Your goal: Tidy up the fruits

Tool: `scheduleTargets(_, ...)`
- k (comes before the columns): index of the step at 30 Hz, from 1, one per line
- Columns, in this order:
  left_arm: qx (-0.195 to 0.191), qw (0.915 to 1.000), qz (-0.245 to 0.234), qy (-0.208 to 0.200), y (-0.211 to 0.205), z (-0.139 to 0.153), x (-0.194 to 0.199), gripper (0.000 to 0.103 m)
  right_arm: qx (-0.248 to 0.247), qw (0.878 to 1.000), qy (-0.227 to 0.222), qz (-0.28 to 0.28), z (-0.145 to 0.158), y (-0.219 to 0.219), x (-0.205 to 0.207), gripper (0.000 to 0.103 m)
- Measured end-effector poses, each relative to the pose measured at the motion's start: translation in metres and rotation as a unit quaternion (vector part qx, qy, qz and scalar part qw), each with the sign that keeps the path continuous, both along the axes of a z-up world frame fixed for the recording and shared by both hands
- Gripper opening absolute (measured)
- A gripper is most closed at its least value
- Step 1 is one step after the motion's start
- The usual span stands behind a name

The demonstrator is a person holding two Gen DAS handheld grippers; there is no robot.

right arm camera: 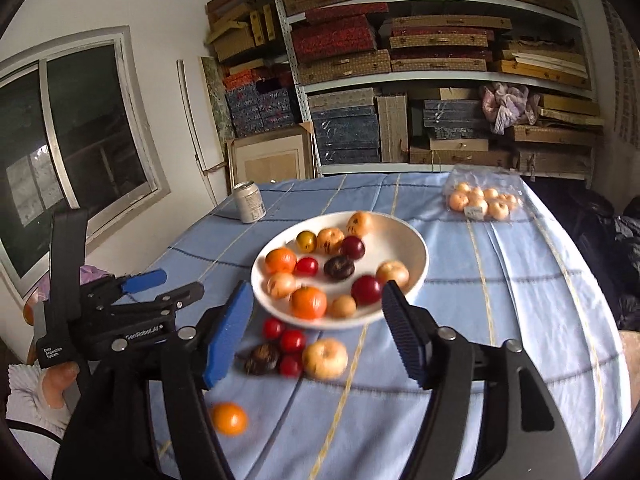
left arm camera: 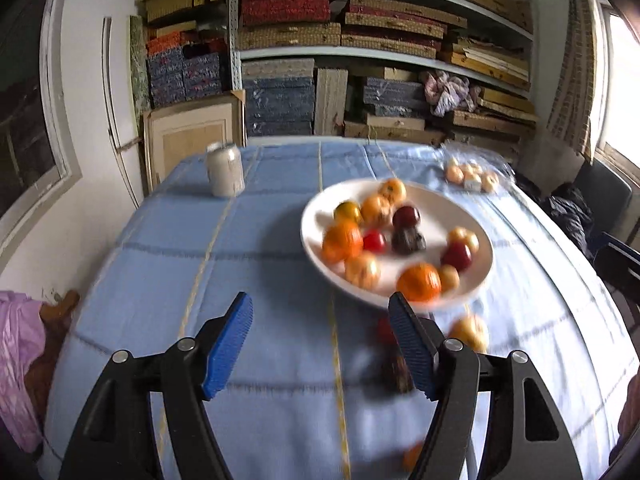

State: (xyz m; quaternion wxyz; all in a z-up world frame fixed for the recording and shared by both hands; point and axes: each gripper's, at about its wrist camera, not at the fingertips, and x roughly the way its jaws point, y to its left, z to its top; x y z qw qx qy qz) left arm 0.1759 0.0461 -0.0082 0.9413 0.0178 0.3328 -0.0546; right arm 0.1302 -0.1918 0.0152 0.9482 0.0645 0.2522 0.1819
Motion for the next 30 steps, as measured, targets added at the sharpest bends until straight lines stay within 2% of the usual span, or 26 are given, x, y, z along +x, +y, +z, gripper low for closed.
scheduleTargets(7,0.003,0.9991,-0.034,0.024,-0.016,-0.033,-0.051,0.071,-0.003,1.0,0.016,0.006,-0.042,-0.009,-0.041,0.067)
scheduleTargets(14,-0.003,0.9974,-0.059,0.042,-0.038,-0.054,-0.071,0.071,0.016,0.999,0.047,0.003,-0.08,-0.018,-0.045,0.067)
scheduleTargets(30,-0.009,0.9953,-0.057,0.078,-0.049,-0.076,-0.053,0.071,0.039,0.997,0.068,0.004,-0.087,-0.026,-0.034,0.071)
